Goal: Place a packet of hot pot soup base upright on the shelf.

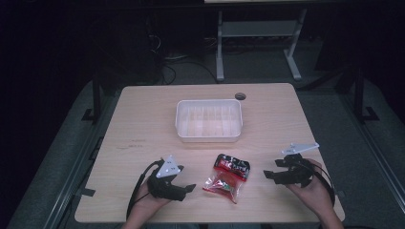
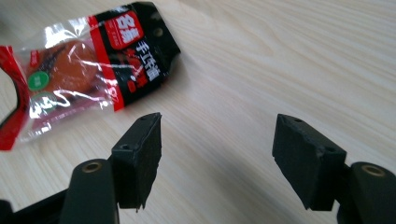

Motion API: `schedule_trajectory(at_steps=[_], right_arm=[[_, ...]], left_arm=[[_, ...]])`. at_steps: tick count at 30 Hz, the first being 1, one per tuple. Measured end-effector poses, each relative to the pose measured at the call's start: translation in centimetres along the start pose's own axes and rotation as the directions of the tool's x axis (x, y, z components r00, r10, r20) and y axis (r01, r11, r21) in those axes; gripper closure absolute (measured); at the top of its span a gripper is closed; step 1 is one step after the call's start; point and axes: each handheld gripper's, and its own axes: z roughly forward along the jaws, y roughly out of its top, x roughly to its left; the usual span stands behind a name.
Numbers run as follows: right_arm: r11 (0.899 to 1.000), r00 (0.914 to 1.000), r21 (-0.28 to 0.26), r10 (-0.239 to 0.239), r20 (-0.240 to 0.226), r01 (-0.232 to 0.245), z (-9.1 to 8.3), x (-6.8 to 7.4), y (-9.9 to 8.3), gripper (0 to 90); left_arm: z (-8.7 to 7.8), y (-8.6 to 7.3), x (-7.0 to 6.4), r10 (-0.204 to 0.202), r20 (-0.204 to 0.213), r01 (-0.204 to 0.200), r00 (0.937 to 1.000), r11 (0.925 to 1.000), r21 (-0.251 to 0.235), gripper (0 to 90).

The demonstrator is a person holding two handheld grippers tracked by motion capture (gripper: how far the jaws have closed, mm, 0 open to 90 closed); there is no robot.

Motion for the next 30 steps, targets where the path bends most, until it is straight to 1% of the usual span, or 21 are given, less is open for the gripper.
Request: schedule_trajectory(at_steps=[2, 4, 6, 7, 8, 10, 11, 15, 17, 18, 20, 23, 24, 26, 28, 30], right_arm=[[1.0, 1.0, 0.002, 0.002, -0.004, -0.002, 0.1, 0.2, 0.3, 32.7], [1.0, 0.9999, 0.004, -0.006, -0.011, 0.006, 0.5, 0.5, 1.1, 34.1], [1.0, 0.9998, 0.011, -0.009, -0.015, 0.009, 0.8, 0.9, 1.8, 35.5], [1.0, 0.9998, 0.013, -0.007, -0.021, 0.007, 1.1, 1.2, 2.5, 37.4], [1.0, 0.9998, 0.013, -0.007, -0.021, 0.007, 1.1, 1.2, 2.5, 37.4], [1.0, 0.9992, 0.015, -0.012, -0.038, 0.013, 1.6, 1.7, 3.7, 39.7], [1.0, 0.9992, 0.015, -0.012, -0.038, 0.013, 1.6, 1.7, 3.7, 39.7], [0.999, 0.9979, 0.02, -0.026, -0.059, 0.027, 2.5, 2.4, 5.1, 40.6], [0.999, 0.9979, 0.036, -0.038, -0.053, 0.04, 3.2, 2.6, 5.6, 41.6], [0.997, 0.9979, 0.057, -0.039, -0.053, 0.042, 3.9, 2.8, 6.0, 42.9], [0.997, 0.9979, 0.067, -0.039, -0.051, 0.042, 4.2, 2.9, 6.0, 44.5], [0.993, 0.998, 0.108, -0.036, -0.051, 0.042, 5.4, 2.9, 6.0, 48.9], [0.99, 0.9983, 0.135, -0.031, -0.05, 0.037, 6.0, 2.9, 5.9, 52.1], [0.989, 0.9984, 0.145, -0.029, -0.05, 0.036, 6.2, 2.8, 5.9, 52.6], [0.987, 0.9988, 0.162, -0.013, -0.047, 0.02, 6.6, 2.7, 5.7, 54.2], [0.984, 0.9991, 0.176, -0.013, -0.04, 0.02, 6.8, 2.6, 5.6, 56.0]], left_arm=[[0.4, 0.5, -0.4, 0.012, 0.015, -0.012, 0.9998, 0.9999, 0.002, 25.4], [0.9, 1.1, -0.9, 0.027, 0.032, -0.027, 0.9991, 0.9996, 0.002, 25.8], [1.3, 1.6, -1.3, 0.045, 0.046, -0.045, 0.9979, 0.999, 0.002, 28.4], [1.6, 1.9, -1.5, 0.055, 0.054, -0.055, 0.9971, 0.9985, 0.002, 30.4], [2.0, 2.3, -1.7, 0.06, 0.064, -0.06, 0.9962, 0.9982, 0.005, 30.4], [2.5, 2.8, -2.1, 0.071, 0.07, -0.072, 0.995, 0.9973, 0.011, 31.6], [2.9, 3.0, -2.3, 0.076, 0.073, -0.077, 0.9945, 0.9969, 0.015, 31.6], [4.6, 3.5, -2.8, 0.079, 0.093, -0.084, 0.9925, 0.9951, 0.052, 32.0], [5.1, 3.6, -2.9, 0.074, 0.101, -0.08, 0.9921, 0.9952, 0.057, 33.0], [5.4, 3.7, -2.9, 0.075, 0.1, -0.081, 0.9921, 0.995, 0.059, 34.5], [5.7, 3.7, -3.0, 0.074, 0.096, -0.08, 0.9926, 0.9947, 0.064, 35.7], [6.0, 3.7, -3.0, 0.075, 0.101, -0.083, 0.992, 0.9943, 0.068, 40.8], [6.2, 3.7, -3.0, 0.071, 0.102, -0.079, 0.9923, 0.994, 0.075, 41.7], [6.3, 3.7, -3.0, 0.071, 0.103, -0.079, 0.9922, 0.9936, 0.081, 42.0], [6.4, 3.7, -3.0, 0.07, 0.104, -0.079, 0.992, 0.9932, 0.085, 42.6], [6.6, 3.6, -3.1, 0.073, 0.109, -0.083, 0.9914, 0.9928, 0.087, 44.2]])
